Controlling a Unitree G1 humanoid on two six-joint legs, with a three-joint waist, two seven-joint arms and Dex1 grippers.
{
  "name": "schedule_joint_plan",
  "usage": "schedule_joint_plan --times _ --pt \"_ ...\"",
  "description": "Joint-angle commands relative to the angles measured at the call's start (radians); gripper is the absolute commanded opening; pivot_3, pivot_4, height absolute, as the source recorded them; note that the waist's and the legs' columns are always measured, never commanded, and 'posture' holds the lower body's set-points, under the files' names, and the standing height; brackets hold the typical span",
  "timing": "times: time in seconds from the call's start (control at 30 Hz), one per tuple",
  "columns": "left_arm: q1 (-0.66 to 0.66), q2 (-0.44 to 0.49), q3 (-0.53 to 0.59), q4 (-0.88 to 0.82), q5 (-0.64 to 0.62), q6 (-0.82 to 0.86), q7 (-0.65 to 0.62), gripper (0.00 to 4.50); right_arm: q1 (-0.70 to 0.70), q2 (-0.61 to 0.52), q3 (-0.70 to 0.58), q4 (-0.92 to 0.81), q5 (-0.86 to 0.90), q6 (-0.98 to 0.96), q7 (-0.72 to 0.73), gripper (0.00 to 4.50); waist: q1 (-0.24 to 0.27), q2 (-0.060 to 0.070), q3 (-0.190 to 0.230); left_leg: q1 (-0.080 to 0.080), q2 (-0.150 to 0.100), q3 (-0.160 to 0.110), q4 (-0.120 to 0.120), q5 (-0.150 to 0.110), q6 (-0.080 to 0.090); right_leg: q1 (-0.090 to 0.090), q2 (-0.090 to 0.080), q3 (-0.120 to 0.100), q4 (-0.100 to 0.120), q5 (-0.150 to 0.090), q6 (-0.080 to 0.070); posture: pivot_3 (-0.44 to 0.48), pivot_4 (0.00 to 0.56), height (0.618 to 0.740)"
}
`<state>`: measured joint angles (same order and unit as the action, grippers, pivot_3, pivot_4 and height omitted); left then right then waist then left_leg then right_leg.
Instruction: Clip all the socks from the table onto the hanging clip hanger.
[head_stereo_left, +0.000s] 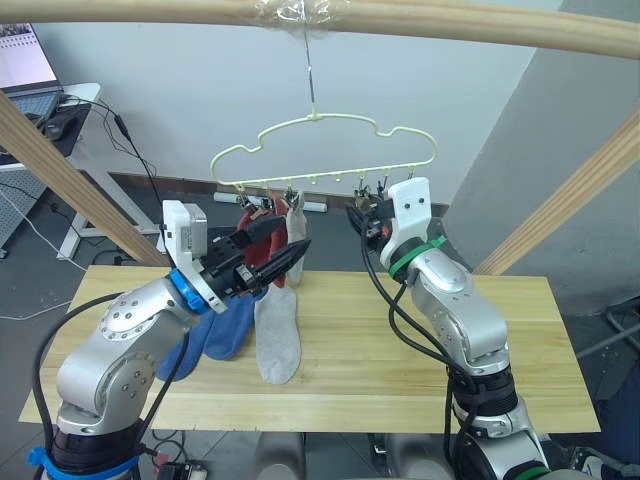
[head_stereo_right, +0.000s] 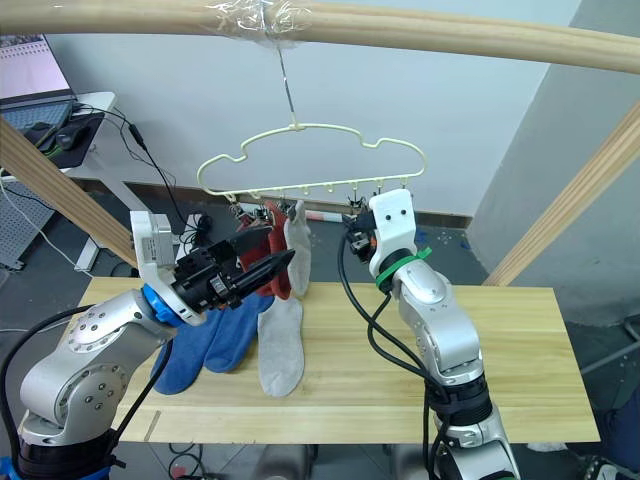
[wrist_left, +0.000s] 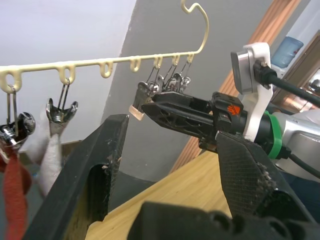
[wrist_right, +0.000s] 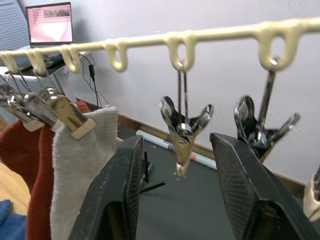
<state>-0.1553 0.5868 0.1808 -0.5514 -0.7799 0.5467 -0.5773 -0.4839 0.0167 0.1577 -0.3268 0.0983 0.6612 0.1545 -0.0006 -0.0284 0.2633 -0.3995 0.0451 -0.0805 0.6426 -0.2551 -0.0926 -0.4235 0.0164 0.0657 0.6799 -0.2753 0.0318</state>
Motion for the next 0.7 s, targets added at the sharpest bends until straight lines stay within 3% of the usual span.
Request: schedule_joint_plan --times 0.03,0.7 --pt "0.004 0.000 -0.002 -0.047 -0.001 -0.005 0.000 3.16 -0.031 0.021 0.009 -0.020 -0.001 -0.031 -0.012 2.19 0.000 0.000 0.000 0.000 0.000 0.000 0.000 0.000 0.000 0.000 0.000 0.000 0.000 0.000 0.000 0.135 0.256 0.740" --pt "0.003 -0.019 0.006 -0.078 -0.029 -0.021 -0.005 3.16 -0.070 0.057 -0.018 0.054 0.016 -0.069 -0.017 2.19 0.001 0.000 0.000 0.000 0.000 0.000 0.000 0.000 0.000 0.000 0.000 0.000 0.000 0.000 0.000 0.147 0.251 0.740"
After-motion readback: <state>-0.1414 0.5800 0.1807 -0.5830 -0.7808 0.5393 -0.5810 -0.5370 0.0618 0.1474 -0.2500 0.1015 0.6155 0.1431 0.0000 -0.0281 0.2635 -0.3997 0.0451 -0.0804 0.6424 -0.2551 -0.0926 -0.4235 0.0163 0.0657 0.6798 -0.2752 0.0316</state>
